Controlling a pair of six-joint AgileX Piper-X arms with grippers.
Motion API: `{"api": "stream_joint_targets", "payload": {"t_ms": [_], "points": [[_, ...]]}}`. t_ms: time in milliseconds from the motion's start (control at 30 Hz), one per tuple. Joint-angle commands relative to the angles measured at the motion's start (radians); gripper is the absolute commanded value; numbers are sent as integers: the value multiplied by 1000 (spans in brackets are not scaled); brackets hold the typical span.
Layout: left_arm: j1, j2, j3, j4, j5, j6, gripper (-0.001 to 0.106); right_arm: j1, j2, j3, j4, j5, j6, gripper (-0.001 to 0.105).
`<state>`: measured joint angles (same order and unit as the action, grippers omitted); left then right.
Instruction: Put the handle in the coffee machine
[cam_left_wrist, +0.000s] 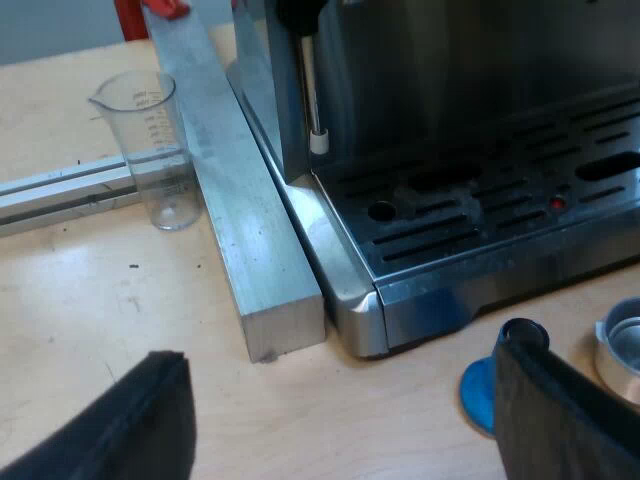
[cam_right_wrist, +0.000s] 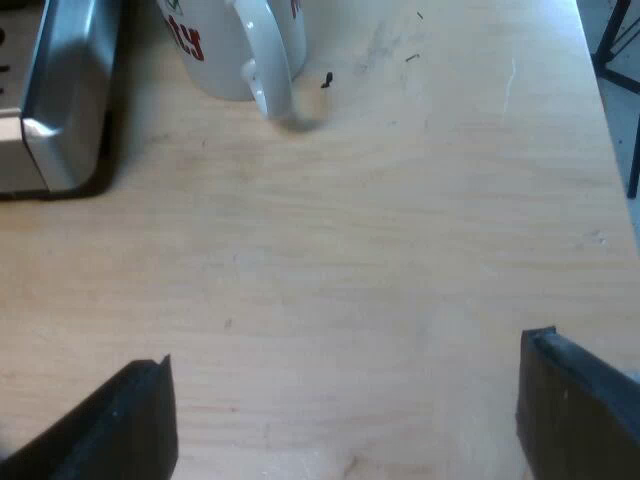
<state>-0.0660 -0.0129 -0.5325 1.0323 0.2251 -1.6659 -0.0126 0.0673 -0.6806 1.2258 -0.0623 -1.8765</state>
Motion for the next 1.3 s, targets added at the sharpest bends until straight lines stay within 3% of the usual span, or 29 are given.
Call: {"api": "stream_joint_targets", "payload": {"t_ms": [33,133,367,767,1300], "points": [[-2,-117,-14,-5,31,-28,69,14,50,-51,17,-11,-12,71],[-35,-94,-26,-5,72,-43,69,49,110,-92,47,-11,-12,71],[-125,-35,-62,-5,91,-43,69,125,240,-157,118,-11,-32,71],[-367,126,-118,-3,172,-43,69,299,510,-300,171,-11,-32,71],[-628,238,-118,-5,251,16,69,500,731,-323,120,-3,8,71]]}}
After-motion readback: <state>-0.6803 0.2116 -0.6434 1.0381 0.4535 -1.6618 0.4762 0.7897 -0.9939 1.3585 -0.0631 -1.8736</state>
